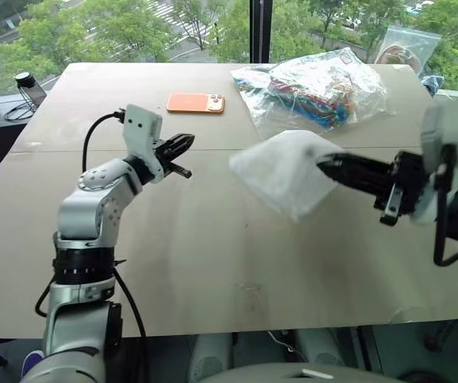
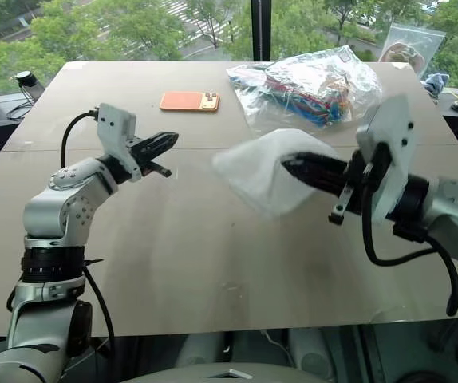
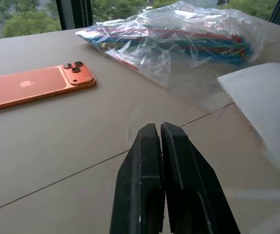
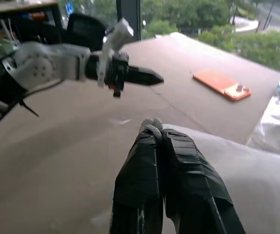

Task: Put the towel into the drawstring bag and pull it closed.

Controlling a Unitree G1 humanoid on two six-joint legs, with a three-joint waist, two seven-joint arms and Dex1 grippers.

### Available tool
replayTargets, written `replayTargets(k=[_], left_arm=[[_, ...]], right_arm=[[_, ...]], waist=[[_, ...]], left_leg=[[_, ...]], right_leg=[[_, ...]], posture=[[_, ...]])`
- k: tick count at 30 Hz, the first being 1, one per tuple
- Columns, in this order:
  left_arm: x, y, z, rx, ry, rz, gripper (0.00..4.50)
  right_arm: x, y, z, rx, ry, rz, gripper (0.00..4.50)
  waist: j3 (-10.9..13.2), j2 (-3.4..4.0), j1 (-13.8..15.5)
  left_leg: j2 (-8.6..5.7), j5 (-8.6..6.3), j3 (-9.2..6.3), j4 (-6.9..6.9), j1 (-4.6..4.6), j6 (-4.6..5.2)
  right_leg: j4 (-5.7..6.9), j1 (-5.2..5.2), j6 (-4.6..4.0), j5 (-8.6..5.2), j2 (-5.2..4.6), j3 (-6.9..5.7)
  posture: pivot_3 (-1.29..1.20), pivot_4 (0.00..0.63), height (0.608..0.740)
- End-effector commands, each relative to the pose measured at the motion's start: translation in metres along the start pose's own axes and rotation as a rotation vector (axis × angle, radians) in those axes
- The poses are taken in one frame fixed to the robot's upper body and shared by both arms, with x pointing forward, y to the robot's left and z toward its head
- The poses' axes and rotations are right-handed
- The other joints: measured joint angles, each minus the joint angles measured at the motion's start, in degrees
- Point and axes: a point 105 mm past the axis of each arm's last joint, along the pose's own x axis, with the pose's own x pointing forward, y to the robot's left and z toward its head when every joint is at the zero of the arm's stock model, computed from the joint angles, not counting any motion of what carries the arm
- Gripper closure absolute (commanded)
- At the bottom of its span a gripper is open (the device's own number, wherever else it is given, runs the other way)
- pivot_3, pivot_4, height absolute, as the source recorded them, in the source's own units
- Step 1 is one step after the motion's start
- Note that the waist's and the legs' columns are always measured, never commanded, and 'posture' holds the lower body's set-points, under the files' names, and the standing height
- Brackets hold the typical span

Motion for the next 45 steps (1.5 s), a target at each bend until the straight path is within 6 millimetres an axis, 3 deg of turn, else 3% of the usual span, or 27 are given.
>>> replayTargets(k=[1,2,6,10,14,20,26,29,31,32,36,40,42,45], left_arm=[[-0.024,-0.012,-0.004,0.023,0.020,-0.165,4.37],[-0.030,-0.020,-0.009,0.030,0.043,-0.227,3.85],[-0.042,-0.051,-0.026,0.031,0.117,-0.389,2.49],[-0.042,-0.084,-0.038,0.034,0.168,-0.527,2.49],[-0.026,-0.108,-0.047,0.014,0.180,-0.617,2.49],[0.007,-0.133,-0.063,-0.009,0.206,-0.700,2.49],[0.022,-0.146,-0.079,-0.013,0.236,-0.734,2.49],[0.028,-0.147,-0.081,-0.023,0.222,-0.719,3.37],[0.032,-0.149,-0.074,-0.055,0.186,-0.708,4.25],[0.034,-0.148,-0.071,-0.061,0.167,-0.693,4.45],[0.043,-0.122,-0.044,-0.032,0.038,-0.513,4.45],[0.048,-0.062,0.007,0.099,-0.172,-0.082,4.45],[0.038,-0.033,0.032,0.167,-0.264,0.128,4.45],[0.023,-0.007,0.060,0.258,-0.360,0.331,4.45]], right_arm=[[-0.004,-0.003,-0.003,-0.051,0.016,-0.039,4.50],[-0.004,-0.004,-0.004,-0.047,0.015,-0.045,4.50],[-0.004,-0.011,-0.013,-0.035,0.031,-0.076,4.50],[-0.003,-0.014,-0.016,-0.039,0.034,-0.089,4.50],[-0.003,-0.015,-0.016,-0.043,0.028,-0.103,4.50],[-0.004,-0.014,-0.014,-0.056,0.021,-0.129,4.50],[-0.006,-0.014,-0.013,-0.064,0.019,-0.160,4.50],[-0.007,-0.014,-0.012,-0.064,0.015,-0.177,4.50],[-0.008,-0.016,-0.012,-0.068,0.009,-0.195,4.50],[-0.009,-0.019,-0.011,-0.071,0.001,-0.211,4.50],[-0.017,-0.045,0.011,-0.106,-0.120,-0.369,4.50],[-0.040,-0.079,0.052,-0.118,-0.353,-0.566,4.50],[-0.052,-0.087,0.071,-0.114,-0.468,-0.617,4.50],[-0.065,-0.095,0.090,-0.105,-0.586,-0.651,4.50]], waist=[[0.00,0.00,0.01],[0.00,0.00,-0.01],[0.00,0.00,0.49],[0.01,-0.02,0.94],[0.01,-0.01,0.57],[-0.02,0.02,0.69],[-0.02,0.02,0.40],[-0.03,0.04,0.54],[-0.03,0.03,0.58],[-0.03,0.03,0.58],[-0.02,0.02,0.40],[-0.02,0.03,0.41],[-0.02,0.02,0.48],[-0.02,0.03,0.57]], left_leg=[[0.00,0.00,0.02,0.00,0.00,0.00],[0.00,0.00,0.02,0.00,0.00,0.00],[0.01,0.00,0.00,-0.02,0.00,0.00],[-0.02,0.00,-0.07,0.05,-0.04,0.00],[-0.01,0.00,-0.04,0.05,-0.01,0.00],[-0.02,0.00,-0.05,0.07,-0.01,0.00],[0.00,0.00,-0.05,0.08,0.00,0.01],[0.00,0.00,-0.05,0.08,0.00,0.01],[-0.02,0.00,-0.04,0.10,-0.01,0.01],[-0.02,0.00,-0.04,0.11,-0.02,0.01],[-0.02,0.00,-0.06,0.12,-0.04,0.01],[0.00,0.01,-0.07,0.12,0.03,0.01],[0.00,0.01,-0.06,0.12,0.02,0.01],[-0.01,0.01,-0.04,0.12,-0.02,0.01]], right_leg=[[0.00,0.00,0.00,0.00,-0.01,0.01],[-0.01,-0.02,0.00,0.00,-0.02,0.01],[0.01,-0.05,-0.01,-0.01,-0.02,-0.01],[-0.03,0.02,0.00,-0.02,-0.08,-0.14],[-0.01,0.02,0.00,-0.01,-0.01,-0.07],[0.01,0.03,0.01,-0.01,0.01,-0.07],[0.00,0.03,0.00,-0.01,0.05,-0.02],[0.01,0.03,0.01,-0.01,0.04,-0.03],[0.00,0.04,0.01,-0.01,0.01,-0.03],[-0.01,0.04,0.02,-0.01,0.01,-0.03],[0.00,0.04,0.02,0.00,0.02,-0.04],[0.08,0.04,0.03,0.01,0.05,-0.01],[0.08,0.04,0.03,0.01,0.05,0.00],[0.03,0.03,0.03,0.02,0.01,0.01]], posture=[[0.00,0.150,0.740],[0.00,0.150,0.740],[0.00,0.150,0.740],[0.00,0.150,0.740],[0.00,0.150,0.740],[0.00,0.150,0.740],[0.00,0.150,0.740],[0.00,0.150,0.740],[0.00,0.150,0.740],[0.00,0.150,0.740],[0.00,0.150,0.740],[0.00,0.150,0.740],[0.00,0.150,0.740],[0.00,0.150,0.740]])
